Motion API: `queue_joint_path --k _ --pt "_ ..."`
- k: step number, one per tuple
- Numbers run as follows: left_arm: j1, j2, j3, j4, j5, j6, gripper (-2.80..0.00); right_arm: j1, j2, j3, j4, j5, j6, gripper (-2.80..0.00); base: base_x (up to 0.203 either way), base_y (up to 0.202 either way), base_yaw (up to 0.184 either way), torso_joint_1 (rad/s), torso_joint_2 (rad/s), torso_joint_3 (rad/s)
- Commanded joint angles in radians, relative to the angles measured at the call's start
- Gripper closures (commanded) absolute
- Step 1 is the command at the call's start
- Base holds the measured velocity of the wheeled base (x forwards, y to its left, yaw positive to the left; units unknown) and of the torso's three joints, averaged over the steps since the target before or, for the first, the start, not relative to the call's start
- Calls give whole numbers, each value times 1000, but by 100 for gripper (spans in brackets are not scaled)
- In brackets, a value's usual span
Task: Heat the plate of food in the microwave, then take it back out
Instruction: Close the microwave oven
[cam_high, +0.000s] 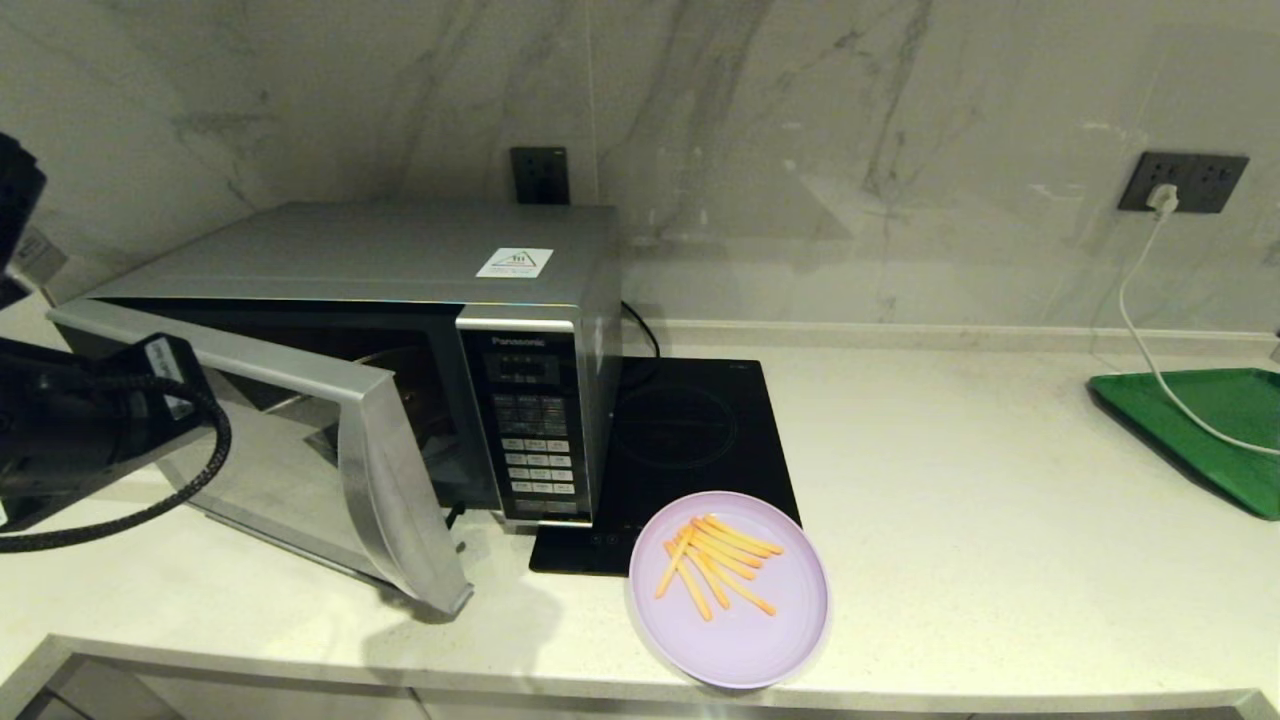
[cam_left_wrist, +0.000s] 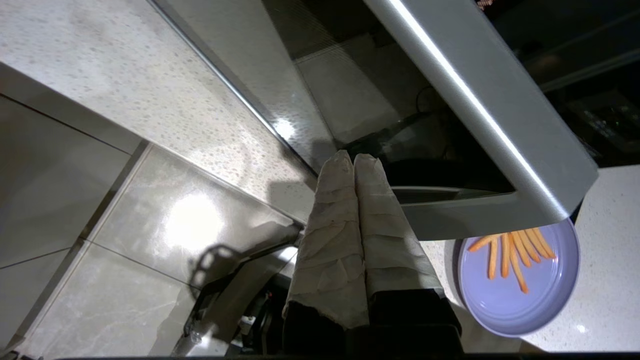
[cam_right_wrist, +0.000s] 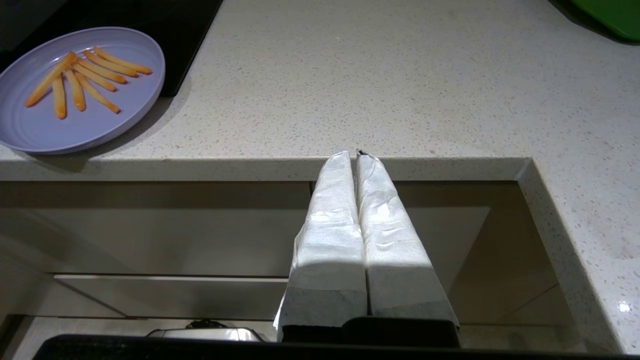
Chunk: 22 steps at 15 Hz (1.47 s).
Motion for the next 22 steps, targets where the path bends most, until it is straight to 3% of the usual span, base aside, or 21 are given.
queue_joint_path --k 1,3,9,16,22 --pt "-40 32 0 -5 3 -14 0 0 0 0 1 0 0 0 0 0 0 0 0 0" --pt "-107 61 -1 -64 12 -27 0 0 0 0 1 0 0 0 0 0 0 0 0 0" --pt "-163 184 -8 -201 26 -24 0 0 0 0 1 0 0 0 0 0 0 0 0 0" --pt "-168 327 -18 -346 27 -25 0 0 0 0 1 0 0 0 0 0 0 0 0 0" --pt "-151 362 -62 -347 27 1 0 0 0 0 1 0 0 0 0 0 0 0 0 0"
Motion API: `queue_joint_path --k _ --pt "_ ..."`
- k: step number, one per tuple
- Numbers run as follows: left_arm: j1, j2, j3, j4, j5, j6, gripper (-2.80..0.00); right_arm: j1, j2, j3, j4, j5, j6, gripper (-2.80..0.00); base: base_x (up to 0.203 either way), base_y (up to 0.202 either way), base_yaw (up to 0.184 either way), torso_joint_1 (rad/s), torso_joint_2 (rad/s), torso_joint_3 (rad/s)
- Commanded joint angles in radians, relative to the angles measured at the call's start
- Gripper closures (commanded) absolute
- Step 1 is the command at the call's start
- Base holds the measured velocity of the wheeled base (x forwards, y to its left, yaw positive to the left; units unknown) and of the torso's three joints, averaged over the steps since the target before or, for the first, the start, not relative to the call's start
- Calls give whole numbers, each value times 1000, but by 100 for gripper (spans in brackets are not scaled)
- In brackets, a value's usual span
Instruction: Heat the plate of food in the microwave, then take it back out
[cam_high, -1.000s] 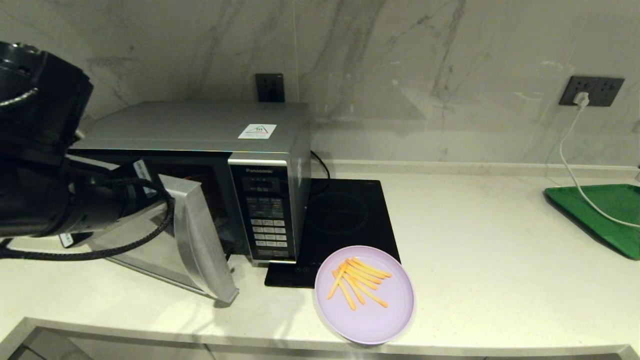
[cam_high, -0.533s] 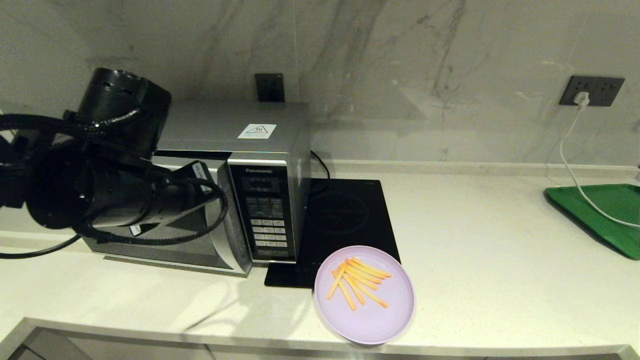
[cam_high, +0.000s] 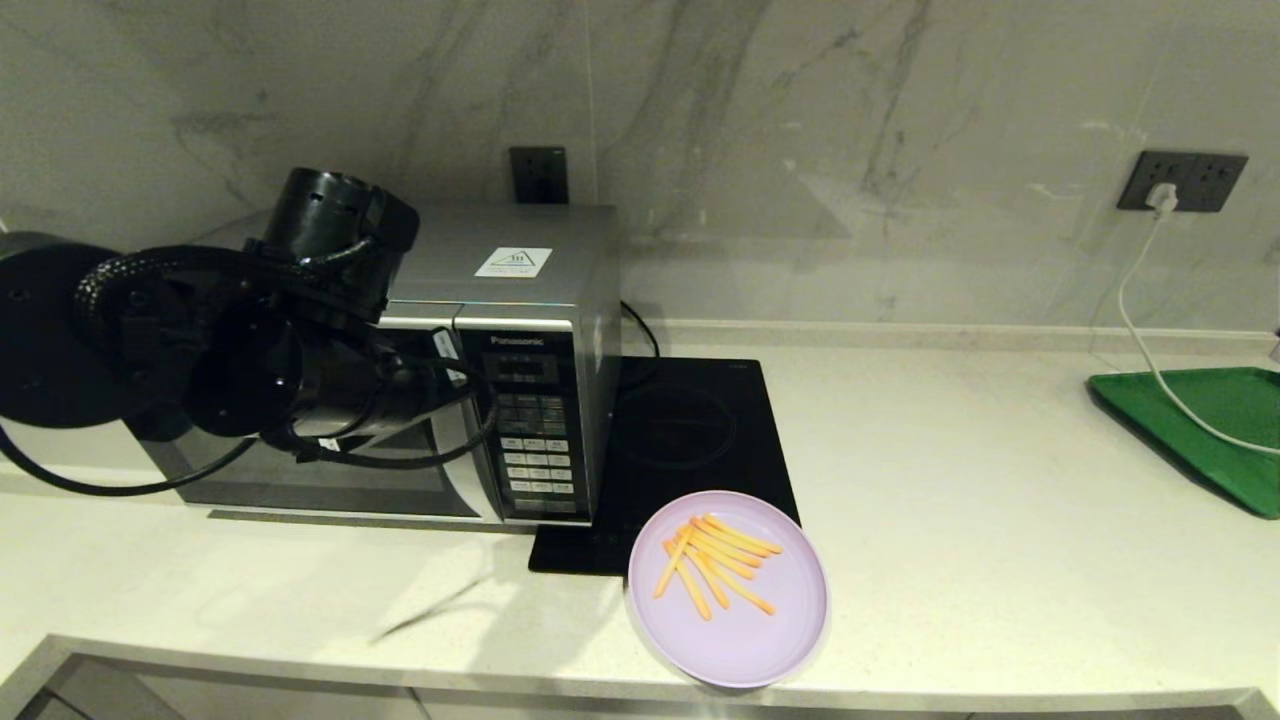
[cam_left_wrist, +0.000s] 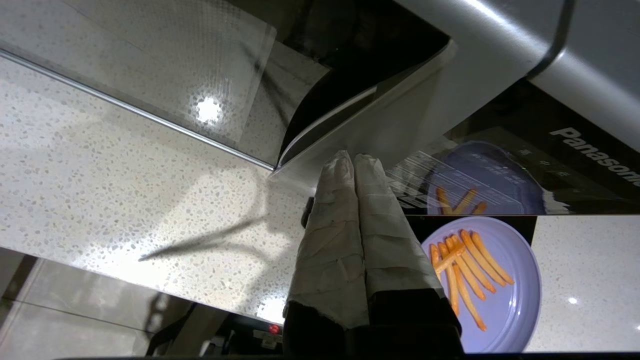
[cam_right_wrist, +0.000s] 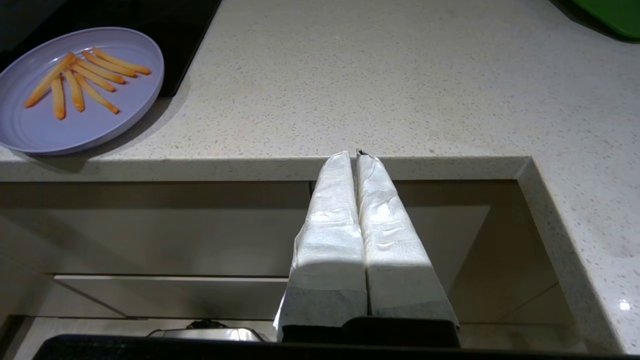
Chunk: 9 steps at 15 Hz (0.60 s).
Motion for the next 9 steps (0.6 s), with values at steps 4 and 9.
queue_joint_path --k 4,9 --pt "16 -9 1 6 5 3 0 0 0 0 2 0 0 0 0 0 0 0 0 0" --pt "10 -261 172 64 8 85 0 0 0 0 2 0 0 0 0 0 0 0 0 0"
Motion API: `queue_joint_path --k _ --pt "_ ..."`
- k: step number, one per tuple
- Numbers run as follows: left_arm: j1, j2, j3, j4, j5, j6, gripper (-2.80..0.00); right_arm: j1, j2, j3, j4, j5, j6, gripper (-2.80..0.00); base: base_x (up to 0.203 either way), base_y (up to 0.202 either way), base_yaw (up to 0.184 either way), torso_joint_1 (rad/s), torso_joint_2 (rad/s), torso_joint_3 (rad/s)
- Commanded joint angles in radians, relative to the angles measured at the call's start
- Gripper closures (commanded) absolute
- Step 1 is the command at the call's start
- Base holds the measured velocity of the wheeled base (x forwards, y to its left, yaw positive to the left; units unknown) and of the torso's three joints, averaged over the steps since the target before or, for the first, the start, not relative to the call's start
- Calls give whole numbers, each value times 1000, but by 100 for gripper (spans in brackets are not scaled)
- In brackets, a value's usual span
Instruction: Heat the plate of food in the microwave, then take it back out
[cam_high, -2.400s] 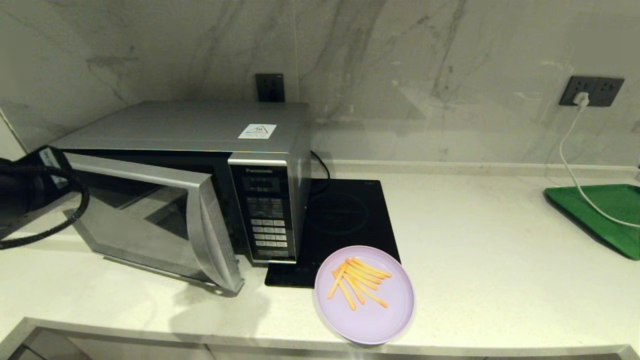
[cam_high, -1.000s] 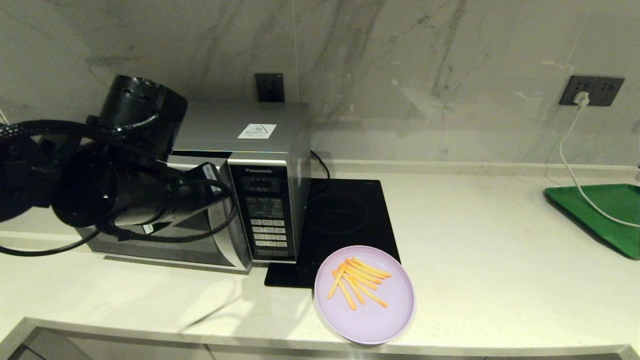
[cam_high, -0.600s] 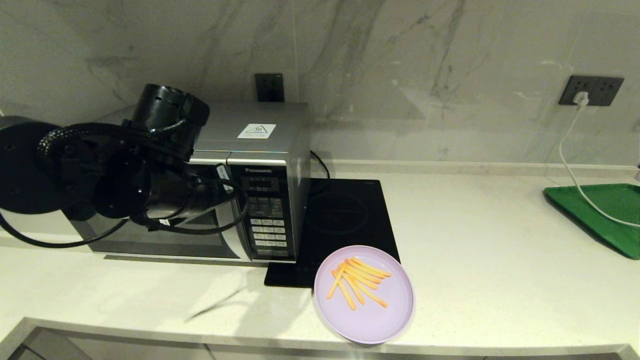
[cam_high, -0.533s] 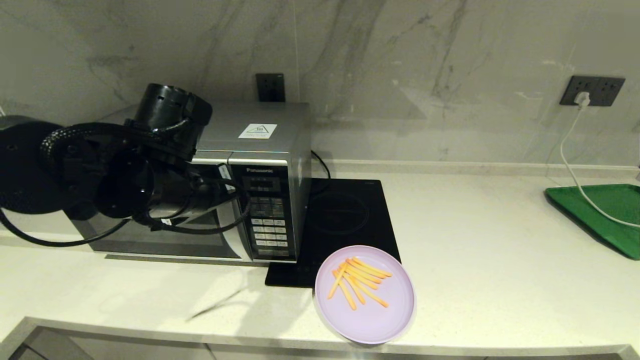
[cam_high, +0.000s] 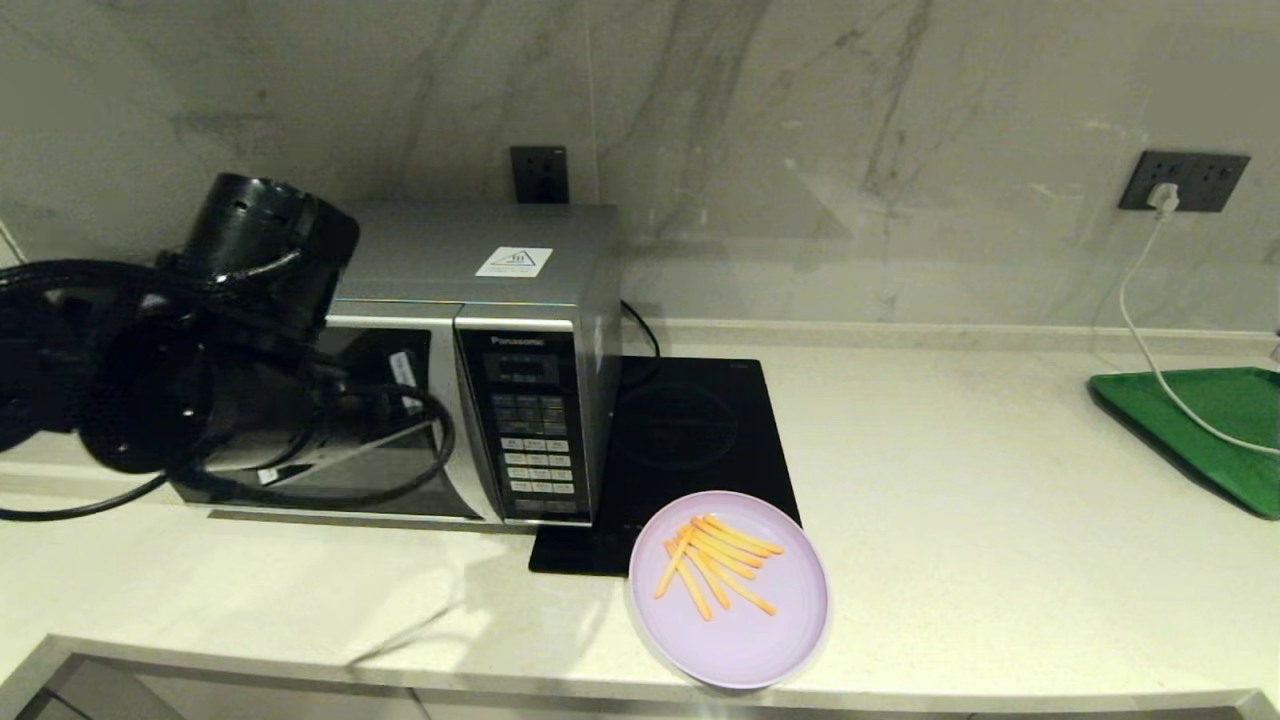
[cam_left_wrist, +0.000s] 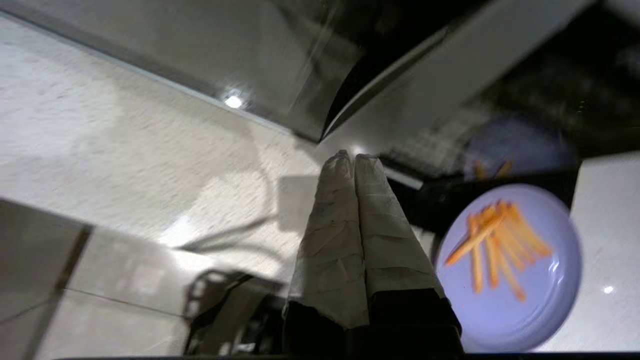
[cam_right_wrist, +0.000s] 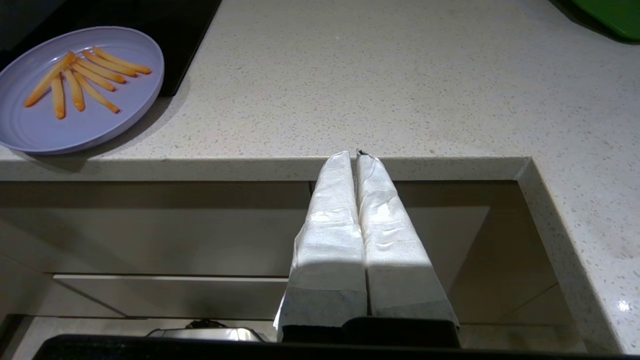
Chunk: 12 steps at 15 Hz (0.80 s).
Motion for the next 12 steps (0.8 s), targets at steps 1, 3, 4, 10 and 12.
queue_joint_path --k 1,3,4,10,12 --pt "4 -222 118 13 16 91 0 0 0 0 1 0 1 0 0 0 0 0 0 0" --pt "18 -401 176 21 39 218 0 0 0 0 1 0 1 0 0 0 0 0 0 0" --pt "23 -503 191 38 46 271 0 0 0 0 1 0 1 0 0 0 0 0 0 0" --pt "208 -1016 114 462 67 624 0 0 0 0 1 0 1 0 0 0 0 0 0 0" --pt "362 -1149 118 506 -30 768 0 0 0 0 1 0 1 0 0 0 0 0 0 0"
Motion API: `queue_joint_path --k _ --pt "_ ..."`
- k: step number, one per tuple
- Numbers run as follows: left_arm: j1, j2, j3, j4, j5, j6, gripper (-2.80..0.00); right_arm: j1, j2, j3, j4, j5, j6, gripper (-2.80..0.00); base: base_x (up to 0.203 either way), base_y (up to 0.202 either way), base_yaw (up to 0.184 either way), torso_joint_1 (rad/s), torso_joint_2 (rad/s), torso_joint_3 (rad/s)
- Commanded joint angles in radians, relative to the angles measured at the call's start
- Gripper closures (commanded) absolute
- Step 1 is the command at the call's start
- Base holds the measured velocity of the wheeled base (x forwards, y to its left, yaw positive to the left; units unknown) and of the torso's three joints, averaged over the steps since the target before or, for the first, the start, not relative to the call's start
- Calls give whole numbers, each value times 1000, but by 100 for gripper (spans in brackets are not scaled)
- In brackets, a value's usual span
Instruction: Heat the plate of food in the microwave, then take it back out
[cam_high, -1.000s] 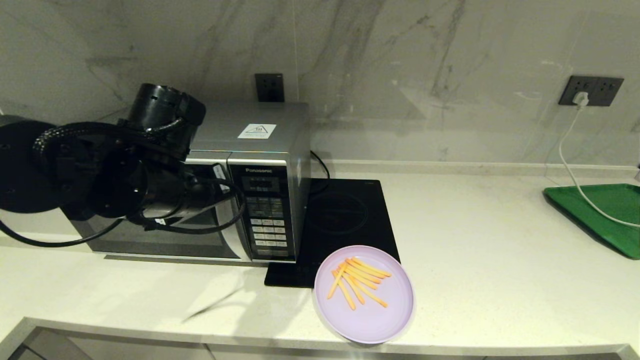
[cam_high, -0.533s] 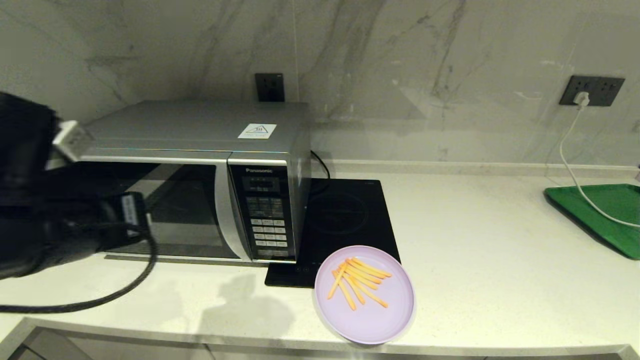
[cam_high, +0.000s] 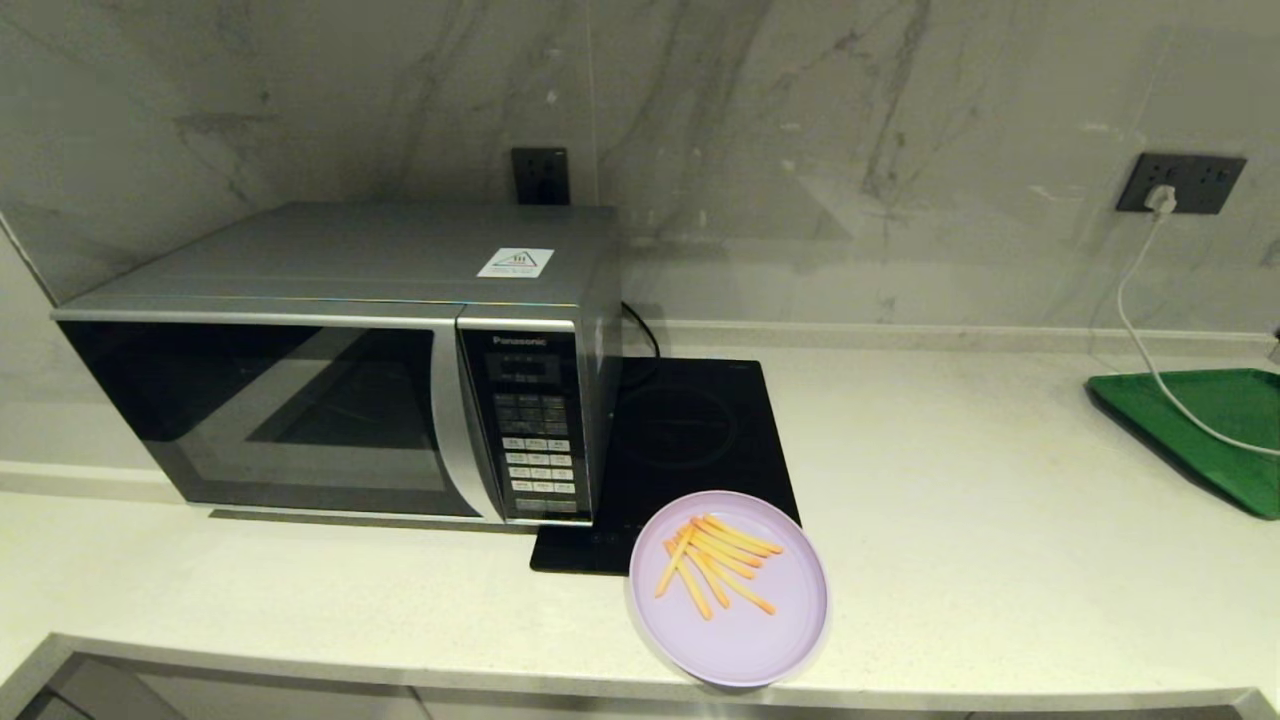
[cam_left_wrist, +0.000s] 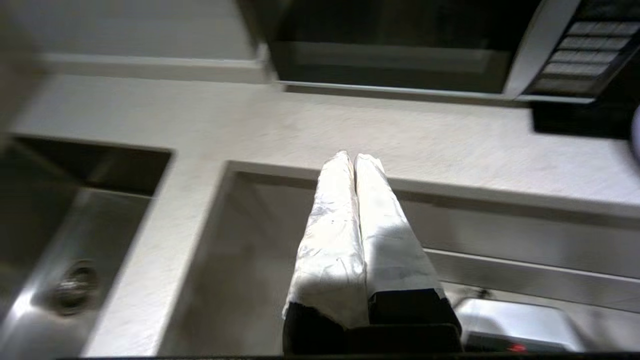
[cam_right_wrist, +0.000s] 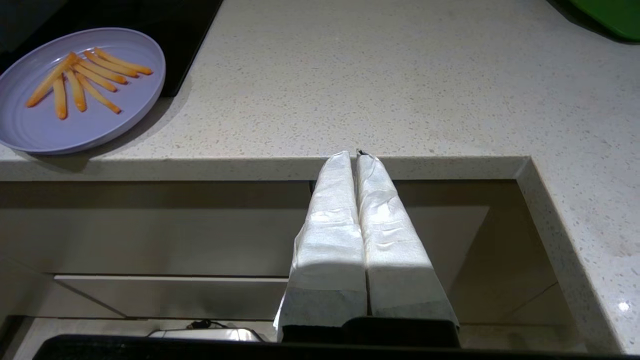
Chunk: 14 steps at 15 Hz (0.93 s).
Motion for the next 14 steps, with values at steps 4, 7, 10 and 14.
queue_joint_path --k 4,7,10,14 --pt "223 -450 164 47 -214 198 0 0 0 0 1 0 0 0 0 0 0 0 0 0" --pt "229 -567 420 -24 -363 115 0 0 0 0 1 0 0 0 0 0 0 0 0 0" --pt "231 -568 793 -332 -380 55 0 0 0 0 1 0 0 0 0 0 0 0 0 0" --pt "232 -568 1118 -848 -456 98 0 0 0 0 1 0 0 0 0 0 0 0 0 0"
